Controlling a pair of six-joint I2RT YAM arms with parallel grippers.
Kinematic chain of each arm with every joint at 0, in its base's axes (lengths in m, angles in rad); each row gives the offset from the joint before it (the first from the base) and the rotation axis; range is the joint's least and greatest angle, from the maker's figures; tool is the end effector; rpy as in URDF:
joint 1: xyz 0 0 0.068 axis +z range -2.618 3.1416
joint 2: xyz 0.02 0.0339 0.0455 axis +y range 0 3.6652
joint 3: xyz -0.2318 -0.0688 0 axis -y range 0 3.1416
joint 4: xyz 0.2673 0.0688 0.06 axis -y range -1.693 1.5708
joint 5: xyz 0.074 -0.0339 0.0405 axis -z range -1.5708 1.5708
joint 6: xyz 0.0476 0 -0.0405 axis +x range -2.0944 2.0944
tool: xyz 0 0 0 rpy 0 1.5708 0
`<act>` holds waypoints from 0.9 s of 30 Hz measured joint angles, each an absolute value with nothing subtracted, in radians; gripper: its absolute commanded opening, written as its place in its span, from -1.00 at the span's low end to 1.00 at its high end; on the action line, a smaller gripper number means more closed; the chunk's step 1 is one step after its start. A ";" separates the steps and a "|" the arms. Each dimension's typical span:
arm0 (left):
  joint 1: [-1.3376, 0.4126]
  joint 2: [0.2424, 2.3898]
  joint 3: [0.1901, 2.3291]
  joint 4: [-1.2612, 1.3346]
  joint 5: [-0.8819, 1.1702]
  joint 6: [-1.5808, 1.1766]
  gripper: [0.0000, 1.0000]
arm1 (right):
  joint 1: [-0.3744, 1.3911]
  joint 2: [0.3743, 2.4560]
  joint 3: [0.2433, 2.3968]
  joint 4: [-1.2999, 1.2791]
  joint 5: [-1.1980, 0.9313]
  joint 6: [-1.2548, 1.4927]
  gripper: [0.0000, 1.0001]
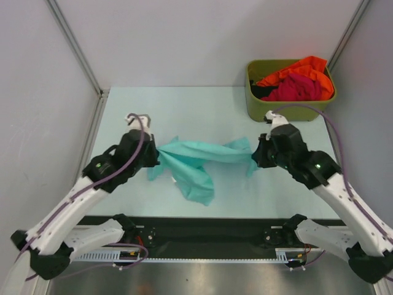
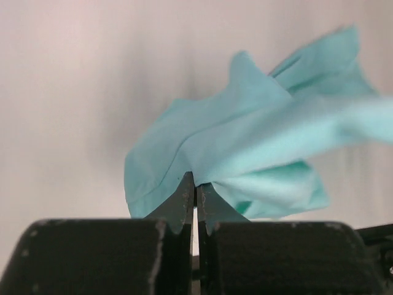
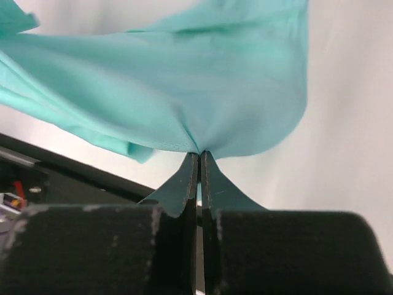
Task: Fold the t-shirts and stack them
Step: Flatten the tshirt out
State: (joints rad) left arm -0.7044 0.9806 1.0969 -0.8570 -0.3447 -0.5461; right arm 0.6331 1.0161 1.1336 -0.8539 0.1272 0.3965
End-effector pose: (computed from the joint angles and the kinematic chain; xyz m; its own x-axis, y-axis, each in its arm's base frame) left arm 0.1912 -0.1414 0.3165 -0.6573 -0.0829 -0.7491 0.0914 0.9778 -0.1884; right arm 0.2020 0.1408 0.3201 -0.6968 -0.0362 -0.7163 -0.2623 0.9424 0.2075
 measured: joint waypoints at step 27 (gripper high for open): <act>-0.691 1.020 1.356 -0.764 -0.304 -0.327 -0.99 | 0.482 1.055 1.487 -0.892 0.240 0.389 -1.00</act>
State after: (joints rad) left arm -0.6910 1.0199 1.3563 -0.7639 -0.3042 -0.3267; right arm 0.4816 1.0550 1.4872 -0.8917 0.2401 0.3889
